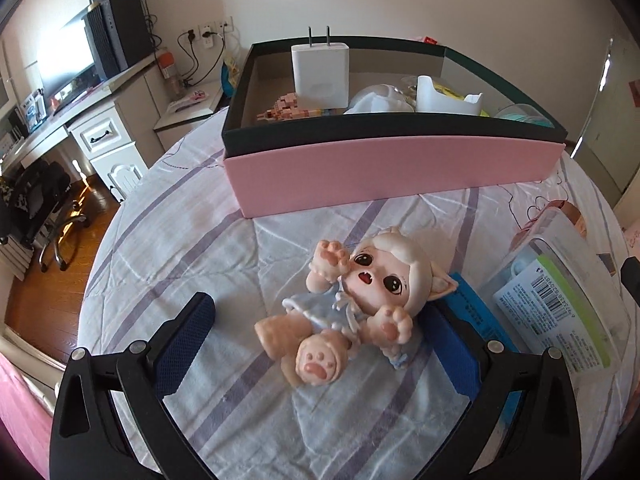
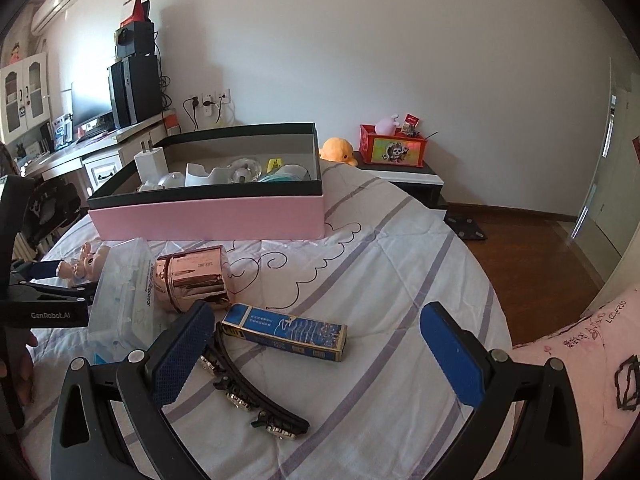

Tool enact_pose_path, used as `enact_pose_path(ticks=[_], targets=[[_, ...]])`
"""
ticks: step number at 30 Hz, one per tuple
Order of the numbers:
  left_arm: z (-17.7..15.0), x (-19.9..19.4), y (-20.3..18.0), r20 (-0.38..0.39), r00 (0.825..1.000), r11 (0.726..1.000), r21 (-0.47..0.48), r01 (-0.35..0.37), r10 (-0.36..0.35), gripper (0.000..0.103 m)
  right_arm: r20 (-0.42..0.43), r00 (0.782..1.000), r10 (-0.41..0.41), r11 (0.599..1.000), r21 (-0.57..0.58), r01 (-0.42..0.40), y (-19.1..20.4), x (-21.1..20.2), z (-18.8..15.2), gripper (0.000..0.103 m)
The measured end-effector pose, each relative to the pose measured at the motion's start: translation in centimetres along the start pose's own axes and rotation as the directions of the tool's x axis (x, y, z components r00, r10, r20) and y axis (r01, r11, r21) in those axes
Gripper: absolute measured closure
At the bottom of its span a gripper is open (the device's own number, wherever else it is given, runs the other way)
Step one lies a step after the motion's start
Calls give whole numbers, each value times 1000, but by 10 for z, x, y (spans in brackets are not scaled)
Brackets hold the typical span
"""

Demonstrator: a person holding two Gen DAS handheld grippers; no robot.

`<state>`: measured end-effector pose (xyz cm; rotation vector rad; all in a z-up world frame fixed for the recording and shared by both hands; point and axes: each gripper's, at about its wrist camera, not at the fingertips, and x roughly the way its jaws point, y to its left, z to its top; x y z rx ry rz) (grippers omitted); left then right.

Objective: Organize rigid objects
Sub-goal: 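Grasp the doll figure with the left gripper while the right grasps the rose-gold cylinder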

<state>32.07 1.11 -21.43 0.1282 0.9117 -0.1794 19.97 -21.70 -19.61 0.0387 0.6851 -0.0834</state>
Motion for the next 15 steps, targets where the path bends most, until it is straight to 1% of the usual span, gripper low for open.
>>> enact_pose_path(ticks=[1, 2, 3, 4, 8, 10, 11, 13, 15], targets=[[0, -1, -1, 4, 1000, 1000, 8, 18, -18, 13, -10, 1000, 9, 1000, -12, -9, 2, 3, 2, 0], [0, -3, -2, 15, 1000, 1000, 13, 27, -27, 15, -21, 1000, 11, 1000, -29, -11, 5, 7, 3, 0], [0, -5, -3, 26, 999, 999, 17, 34, -35, 27, -31, 999, 7, 999, -47, -8, 9, 10, 4, 0], [-1, -7, -3, 35, 999, 999, 19, 39, -40, 33, -40, 999, 11, 998, -66, -14, 13, 14, 5, 0], [-4, -14, 2, 55, 998, 1000, -8, 29, -28, 33, -62, 997, 38, 990, -131, -46, 29, 23, 9, 0], [-9, -20, 5, 69, 998, 1000, -21, 1, 1, 34, -78, 995, 69, 982, -170, -82, 38, 27, 10, 0], [-12, -24, 7, 77, 997, 999, -33, -8, 11, 35, -89, 993, 84, 978, -181, -99, 42, 29, 11, 0], [-18, -31, 10, 79, 997, 999, -49, 7, -3, 45, -110, 987, 115, 970, -201, -136, 51, 33, 13, 0], [-24, -34, 12, 74, 997, 998, -60, 16, -11, 48, -115, 986, 117, 966, -219, -140, 61, 37, 14, 0]])
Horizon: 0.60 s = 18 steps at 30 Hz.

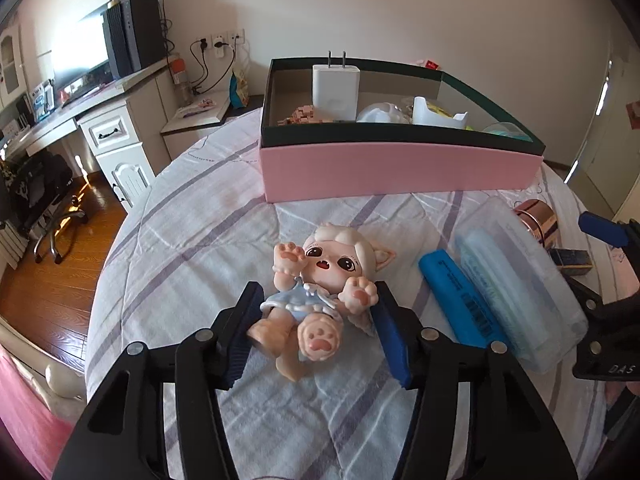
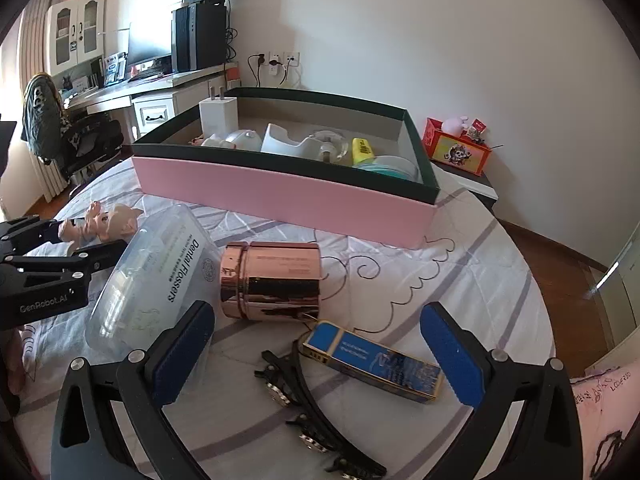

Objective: Organize rigid objects
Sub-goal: 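Grasp the doll figure with the left gripper while the right grasps the rose-gold cylinder, then lift the doll with the left gripper while the right lifts the rose-gold cylinder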

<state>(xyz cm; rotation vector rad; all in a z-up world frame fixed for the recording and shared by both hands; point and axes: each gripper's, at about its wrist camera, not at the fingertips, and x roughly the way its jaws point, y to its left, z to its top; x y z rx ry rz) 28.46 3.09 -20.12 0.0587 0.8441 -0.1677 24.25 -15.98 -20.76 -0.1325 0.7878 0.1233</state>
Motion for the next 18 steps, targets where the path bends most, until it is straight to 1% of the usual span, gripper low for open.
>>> enact_pose_path(ticks=[1, 3, 6, 7, 8, 10, 11, 13, 15, 16, 18], targets=[[-1, -1, -2, 7, 1000, 1000, 7, -10, 10, 49, 2, 1000, 0, 1000, -1, 0, 2, 2, 2, 0], [-1, -1, -2, 5, 1000, 1000, 13, -14, 14, 49, -8, 1000, 25, 1000, 12, -25, 4, 9, 8, 0], [-2, 4, -1, -9, 1000, 1000, 2, 13, -13, 50, -23, 999, 46, 999, 19, -45, 6, 19, 14, 0], [-1, 4, 1, -11, 1000, 1000, -7, 24, -24, 49, -30, 998, 52, 998, 25, -52, 5, 22, 14, 4], [-1, 6, 3, -12, 1000, 1000, -13, 27, -28, 48, -40, 997, 62, 998, 33, -60, 4, 25, 14, 10], [3, 9, 2, -22, 999, 1000, -1, 30, -30, 45, -59, 995, 82, 996, 43, -79, 4, 30, 14, 41], [3, 11, 1, -25, 999, 1000, 3, 23, -23, 45, -69, 993, 92, 995, 46, -89, 4, 33, 12, 46], [6, 15, -2, -31, 999, 1000, 20, 17, -17, 41, -78, 992, 99, 994, 46, -95, 4, 36, 11, 48], [8, 17, -1, -29, 999, 1000, 15, 22, -22, 42, -73, 992, 107, 993, 52, -103, 3, 36, 11, 48], [9, 18, 0, -29, 999, 1000, 11, 28, -28, 49, -72, 991, 112, 993, 56, -108, 2, 35, 10, 48], [10, 15, 4, -19, 999, 999, -4, 40, -40, 53, -63, 991, 117, 992, 62, -113, 0, 34, 10, 48]])
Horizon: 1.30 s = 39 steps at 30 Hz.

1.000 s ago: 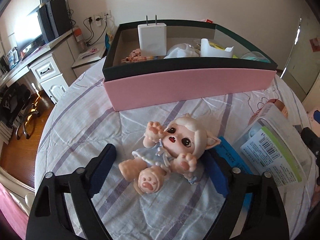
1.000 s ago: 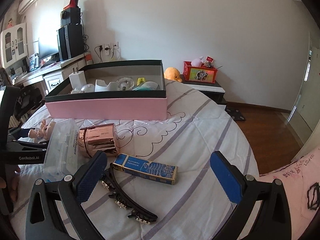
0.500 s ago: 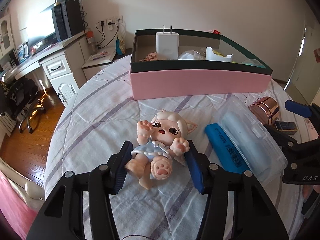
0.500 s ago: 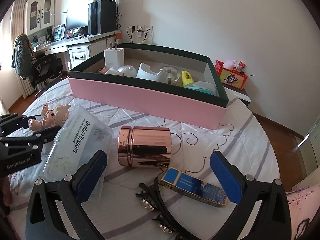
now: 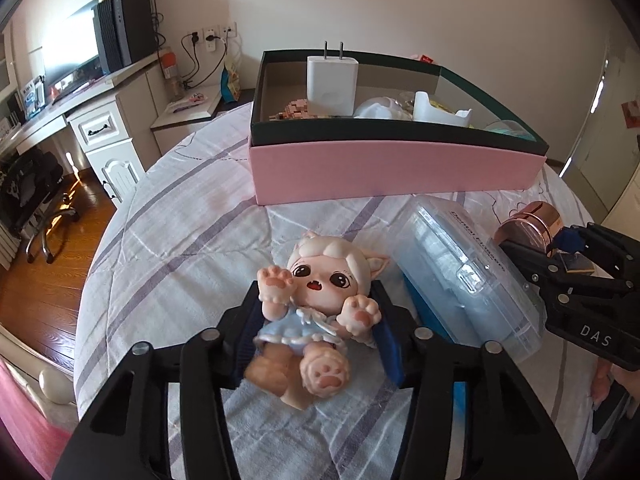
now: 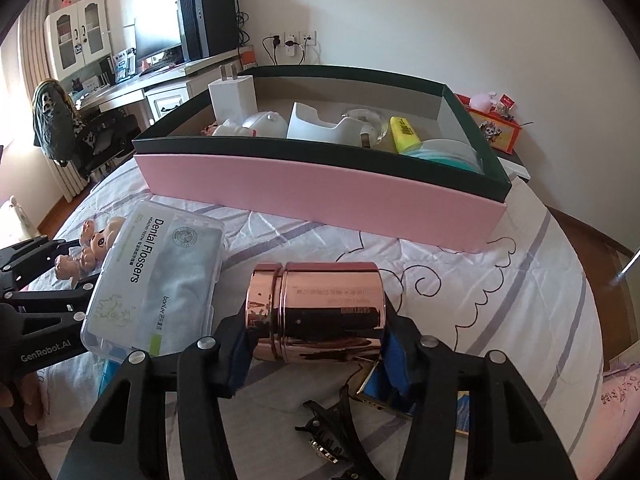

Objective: Organize rigid objects
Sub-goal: 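Lift the doll with the left gripper while the right lifts the rose-gold cylinder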

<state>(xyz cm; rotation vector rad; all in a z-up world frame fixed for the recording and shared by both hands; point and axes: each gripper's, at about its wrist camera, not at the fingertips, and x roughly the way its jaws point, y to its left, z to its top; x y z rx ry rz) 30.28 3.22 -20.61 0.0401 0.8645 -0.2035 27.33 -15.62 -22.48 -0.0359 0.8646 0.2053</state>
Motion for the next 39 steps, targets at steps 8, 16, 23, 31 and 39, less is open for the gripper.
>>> enact_pose_path(ticks=[8, 16, 23, 31, 39], targets=[[-5, -21, 0, 94, 995, 999, -13, -44, 45, 55, 74, 997, -26, 1000, 2, 26, 1, -19, -3, 48], [-13, -66, -6, 227, 972, 997, -52, -56, 66, 55, 269, 958, -96, 995, 34, 91, 9, -74, -10, 48], [-20, -134, -27, 405, 910, 996, -59, -68, 86, 55, 422, 900, -111, 994, 39, 104, 34, -133, -20, 48], [-27, -198, -47, 541, 833, 993, -51, -107, 118, 56, 549, 828, -115, 993, 40, 111, 56, -188, -30, 48], [-32, -230, -54, 590, 799, 993, -56, -103, 116, 57, 592, 798, -116, 992, 35, 119, 65, -220, -36, 48]])
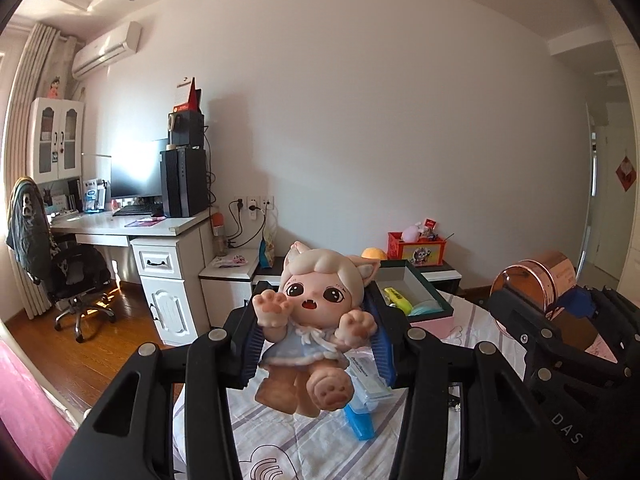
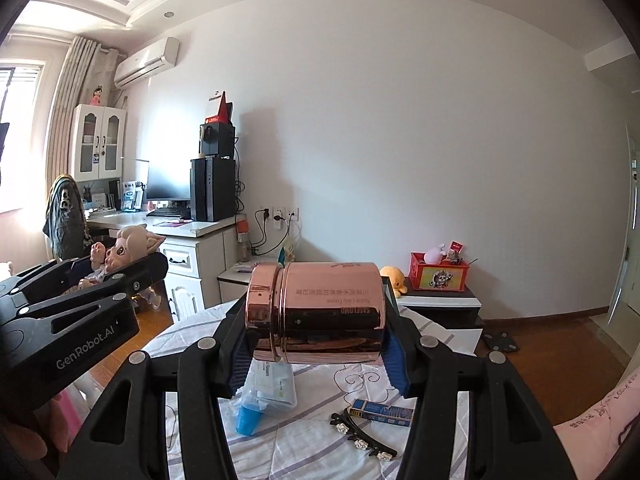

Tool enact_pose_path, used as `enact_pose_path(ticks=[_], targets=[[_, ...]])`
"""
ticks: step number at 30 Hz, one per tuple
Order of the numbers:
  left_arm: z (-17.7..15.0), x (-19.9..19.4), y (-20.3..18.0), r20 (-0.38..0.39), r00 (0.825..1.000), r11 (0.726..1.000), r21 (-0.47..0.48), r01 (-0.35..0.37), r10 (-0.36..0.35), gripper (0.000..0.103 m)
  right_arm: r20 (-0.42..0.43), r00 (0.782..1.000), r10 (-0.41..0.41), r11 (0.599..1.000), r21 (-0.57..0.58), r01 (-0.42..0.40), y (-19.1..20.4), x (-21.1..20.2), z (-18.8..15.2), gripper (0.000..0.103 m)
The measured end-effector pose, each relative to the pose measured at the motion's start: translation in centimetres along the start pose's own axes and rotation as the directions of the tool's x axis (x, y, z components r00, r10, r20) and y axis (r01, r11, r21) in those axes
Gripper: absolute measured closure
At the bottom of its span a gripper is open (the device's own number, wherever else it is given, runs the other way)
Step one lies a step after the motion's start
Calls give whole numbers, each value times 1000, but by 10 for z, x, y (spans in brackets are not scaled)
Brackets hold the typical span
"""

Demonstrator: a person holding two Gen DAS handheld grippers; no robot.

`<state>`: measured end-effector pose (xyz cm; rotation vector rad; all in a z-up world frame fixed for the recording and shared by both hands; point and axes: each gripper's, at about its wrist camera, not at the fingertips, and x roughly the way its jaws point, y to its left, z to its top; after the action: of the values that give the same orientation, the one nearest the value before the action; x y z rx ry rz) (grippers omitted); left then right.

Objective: Organize rigid objects
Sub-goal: 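Lift the doll with the left gripper while the right lifts the rose-gold cylinder, then carry the doll and cylinder over the pink box and open both grippers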

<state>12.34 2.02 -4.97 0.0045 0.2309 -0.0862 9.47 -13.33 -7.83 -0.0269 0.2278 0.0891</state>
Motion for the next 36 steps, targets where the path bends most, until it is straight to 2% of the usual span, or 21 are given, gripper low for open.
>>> enact_pose_path(ticks=[12, 16, 21, 27, 29, 31, 33, 36], targets=[[10, -8, -7, 38, 999, 999, 23, -28, 27, 57, 25, 1000, -8, 1000, 2, 8, -1, -4, 3, 48], [13, -2, -11, 52, 997, 998, 37, -58, 56, 57, 29, 999, -15, 1000, 1, 15, -3, 2, 5, 48], [16, 22, -12, 12, 999, 999, 30, -44, 44, 57, 20, 1000, -20, 1000, -3, 20, -8, 21, 9, 48], [27, 83, -17, -27, 1000, 998, 60, -9, 10, 57, -12, 999, -34, 999, -22, 34, -19, 69, 16, 48], [33, 118, -19, -73, 997, 997, 68, 31, -26, 57, -35, 998, -44, 999, -31, 43, -27, 94, 20, 48], [38, 157, -19, -134, 990, 997, 66, 51, -42, 57, -65, 997, -41, 999, -29, 39, -36, 123, 22, 48], [36, 190, -19, -182, 982, 996, 63, 66, -54, 57, -134, 991, -29, 999, -24, 26, -44, 156, 23, 48], [23, 241, -19, -284, 958, 995, 69, 68, -46, 57, -237, 971, 7, 1000, -3, -8, -51, 205, 15, 48]])
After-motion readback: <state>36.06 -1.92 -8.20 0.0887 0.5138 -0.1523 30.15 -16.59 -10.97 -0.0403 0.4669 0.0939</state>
